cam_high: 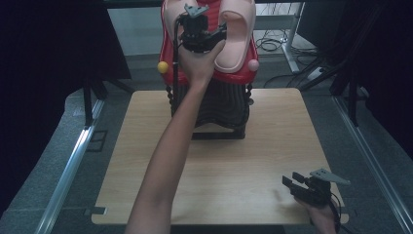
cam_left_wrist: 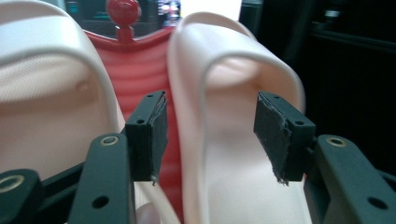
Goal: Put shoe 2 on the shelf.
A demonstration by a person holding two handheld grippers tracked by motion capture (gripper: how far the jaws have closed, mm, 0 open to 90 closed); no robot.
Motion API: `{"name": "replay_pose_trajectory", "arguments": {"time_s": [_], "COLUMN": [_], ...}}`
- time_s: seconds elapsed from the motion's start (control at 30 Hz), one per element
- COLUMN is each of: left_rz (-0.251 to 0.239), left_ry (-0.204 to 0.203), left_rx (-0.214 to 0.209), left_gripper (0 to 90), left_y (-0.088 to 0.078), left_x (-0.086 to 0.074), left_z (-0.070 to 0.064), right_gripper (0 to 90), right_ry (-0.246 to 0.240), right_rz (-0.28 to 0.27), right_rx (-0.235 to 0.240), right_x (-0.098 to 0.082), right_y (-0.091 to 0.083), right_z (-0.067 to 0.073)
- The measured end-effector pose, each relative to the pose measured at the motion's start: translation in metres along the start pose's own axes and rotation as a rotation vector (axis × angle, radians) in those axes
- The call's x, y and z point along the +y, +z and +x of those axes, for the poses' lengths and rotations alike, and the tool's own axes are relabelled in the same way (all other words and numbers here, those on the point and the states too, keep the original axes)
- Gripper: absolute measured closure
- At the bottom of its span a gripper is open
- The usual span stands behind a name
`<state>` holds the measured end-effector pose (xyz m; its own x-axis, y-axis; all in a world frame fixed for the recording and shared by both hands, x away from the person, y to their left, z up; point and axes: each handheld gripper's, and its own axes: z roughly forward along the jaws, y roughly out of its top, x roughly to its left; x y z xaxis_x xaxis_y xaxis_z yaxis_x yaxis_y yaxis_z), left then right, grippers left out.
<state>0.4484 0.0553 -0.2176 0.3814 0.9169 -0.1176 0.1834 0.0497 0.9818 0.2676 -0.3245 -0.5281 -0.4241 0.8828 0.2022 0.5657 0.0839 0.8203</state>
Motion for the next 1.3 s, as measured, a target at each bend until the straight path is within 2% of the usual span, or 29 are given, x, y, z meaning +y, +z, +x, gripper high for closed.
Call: {"name": "replay_pose_trajectory", "arguments": {"time_s": [0.03, 0.2, 0.3, 0.4, 0.63, 0.73, 0.87, 0.97, 1.03, 1.1, 1.17, 1.3], "left_rz": [0.014, 0.027, 0.033, 0.054, 0.086, 0.107, 0.144, 0.164, 0.174, 0.187, 0.200, 0.224], "left_ry": [0.019, 0.035, 0.053, 0.060, 0.045, 0.038, 0.053, 0.046, 0.027, 0.011, 0.006, 0.017], "left_rx": [-0.015, -0.123, -0.167, -0.214, -0.270, -0.297, -0.300, -0.298, -0.308, -0.315, -0.306, -0.309], "left_gripper": [44.3, 43.3, 42.9, 42.5, 41.0, 40.5, 39.6, 39.1, 38.9, 38.6, 38.0, 37.4], "left_y": [-0.006, -0.039, -0.054, -0.071, -0.095, -0.108, -0.125, -0.137, -0.143, -0.148, -0.150, -0.151], "left_x": [-0.004, -0.031, -0.046, -0.071, -0.118, -0.145, -0.184, -0.209, -0.223, -0.235, -0.246, -0.257], "left_z": [0.001, 0.007, 0.011, 0.017, 0.029, 0.034, 0.041, 0.047, 0.050, 0.054, 0.057, 0.059], "right_gripper": [47.5, 47.2, 47.2, 47.0, 46.6, 46.4, 46.2, 46.2, 46.1, 45.9, 45.9, 45.7], "right_ry": [0.002, -0.004, -0.007, -0.011, -0.007, -0.013, -0.012, -0.009, -0.015, -0.015, -0.016, -0.017], "right_rz": [-0.001, 0.013, 0.018, 0.022, 0.039, 0.037, 0.041, 0.042, 0.044, 0.048, 0.048, 0.050], "right_rx": [-0.001, -0.010, -0.013, -0.012, -0.015, -0.013, -0.012, -0.013, -0.013, -0.009, -0.010, -0.012], "right_x": [0.000, -0.001, -0.002, -0.002, -0.003, -0.003, -0.003, -0.003, -0.003, -0.003, -0.003, -0.002], "right_y": [0.000, 0.003, 0.005, 0.007, 0.009, 0.010, 0.009, 0.010, 0.011, 0.011, 0.011, 0.013], "right_z": [0.000, 0.001, 0.001, 0.002, 0.002, 0.002, 0.001, 0.001, 0.001, 0.003, 0.003, 0.004]}}
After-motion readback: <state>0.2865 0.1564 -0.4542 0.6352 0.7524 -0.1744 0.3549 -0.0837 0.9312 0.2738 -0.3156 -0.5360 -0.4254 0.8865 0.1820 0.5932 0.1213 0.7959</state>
